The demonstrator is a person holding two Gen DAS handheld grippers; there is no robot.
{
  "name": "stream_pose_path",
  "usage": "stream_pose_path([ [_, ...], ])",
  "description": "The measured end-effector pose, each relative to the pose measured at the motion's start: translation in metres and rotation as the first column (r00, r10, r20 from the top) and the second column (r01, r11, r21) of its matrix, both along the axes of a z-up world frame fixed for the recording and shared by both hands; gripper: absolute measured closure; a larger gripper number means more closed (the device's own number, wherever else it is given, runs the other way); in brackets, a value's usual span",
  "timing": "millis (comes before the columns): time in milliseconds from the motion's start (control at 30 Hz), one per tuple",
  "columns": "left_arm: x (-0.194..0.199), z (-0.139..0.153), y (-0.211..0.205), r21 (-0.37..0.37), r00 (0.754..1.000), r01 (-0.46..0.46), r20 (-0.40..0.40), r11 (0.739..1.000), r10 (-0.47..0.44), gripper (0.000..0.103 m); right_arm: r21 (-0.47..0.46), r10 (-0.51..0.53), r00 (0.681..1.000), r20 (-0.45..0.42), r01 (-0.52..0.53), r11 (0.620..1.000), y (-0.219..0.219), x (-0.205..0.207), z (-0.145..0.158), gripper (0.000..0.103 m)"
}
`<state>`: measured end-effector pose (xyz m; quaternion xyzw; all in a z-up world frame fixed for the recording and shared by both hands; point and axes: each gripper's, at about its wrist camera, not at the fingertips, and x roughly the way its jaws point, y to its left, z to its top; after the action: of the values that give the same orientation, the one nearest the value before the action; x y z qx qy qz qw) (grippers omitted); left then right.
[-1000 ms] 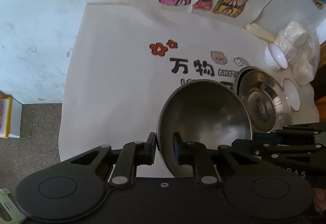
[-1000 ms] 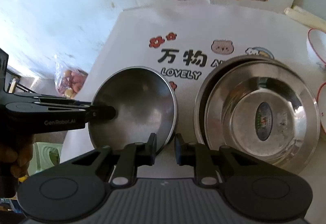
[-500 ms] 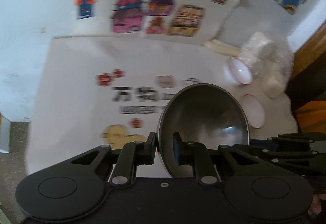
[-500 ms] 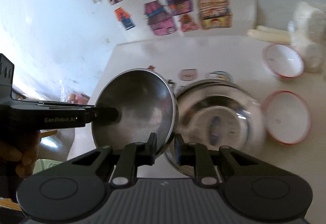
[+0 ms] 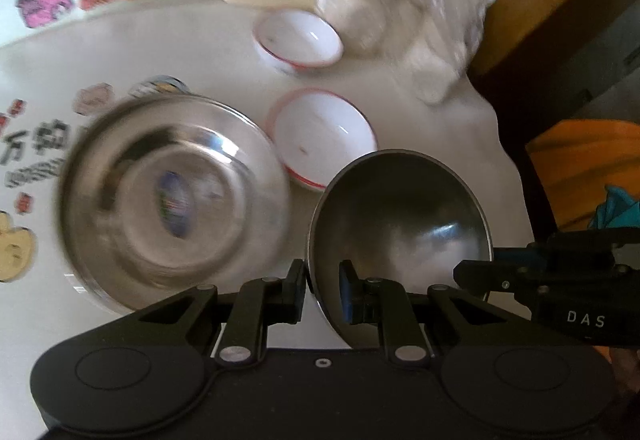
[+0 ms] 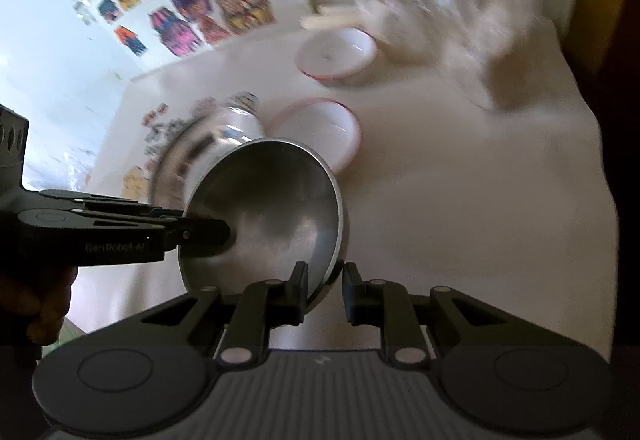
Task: Organize plates and bowls
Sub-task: 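Lift the deep steel bowl with both grippers and carry it past the plates, then lower the steel bowl onto the table and open both grippers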
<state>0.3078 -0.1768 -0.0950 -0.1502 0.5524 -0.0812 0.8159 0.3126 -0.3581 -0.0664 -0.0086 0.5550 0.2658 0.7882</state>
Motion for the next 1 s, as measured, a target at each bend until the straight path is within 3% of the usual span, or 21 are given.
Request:
stream_pose_path([
  [367, 0.019, -0.022, -0.047, 0.037, 0.998, 0.001, -0.066, 0.999, 0.001, 0.085, -0.029, 0.023, 0.998, -0.061, -0.025, 0.999, -0.039, 0.015, -0.025, 0.083],
  [533, 0.023, -0.023, -0.050, 0.052, 0.998, 0.005, -0.055, 0.999, -0.002, 0.082, -0.028, 0.020, 0.998, -0.064, -0.021, 0.999, -0.040, 0.023, -0.031, 0.082],
  [667, 0.023, -0.024, -0.049, 0.043, 0.998, 0.007, -0.055, 0.999, -0.005, 0.077, -0.019, 0.025, 0.997, -0.068, -0.027, 0.999, -0.039, 0.026, -0.031, 0.076],
  [900, 0.013, -0.012, -0.037, 0.049, 0.999, -0.017, -0.041, 0.999, 0.019, 0.041, -0.011, -0.007, 0.999, -0.052, 0.006, 1.000, -0.042, 0.027, -0.027, 0.060],
  [1000, 0.006, -0.002, -0.030, 0.037, 0.999, -0.034, -0.012, 0.999, 0.034, 0.031, -0.007, -0.018, 0.999, -0.039, 0.018, 1.000, -0.044, 0.026, -0.025, 0.052],
])
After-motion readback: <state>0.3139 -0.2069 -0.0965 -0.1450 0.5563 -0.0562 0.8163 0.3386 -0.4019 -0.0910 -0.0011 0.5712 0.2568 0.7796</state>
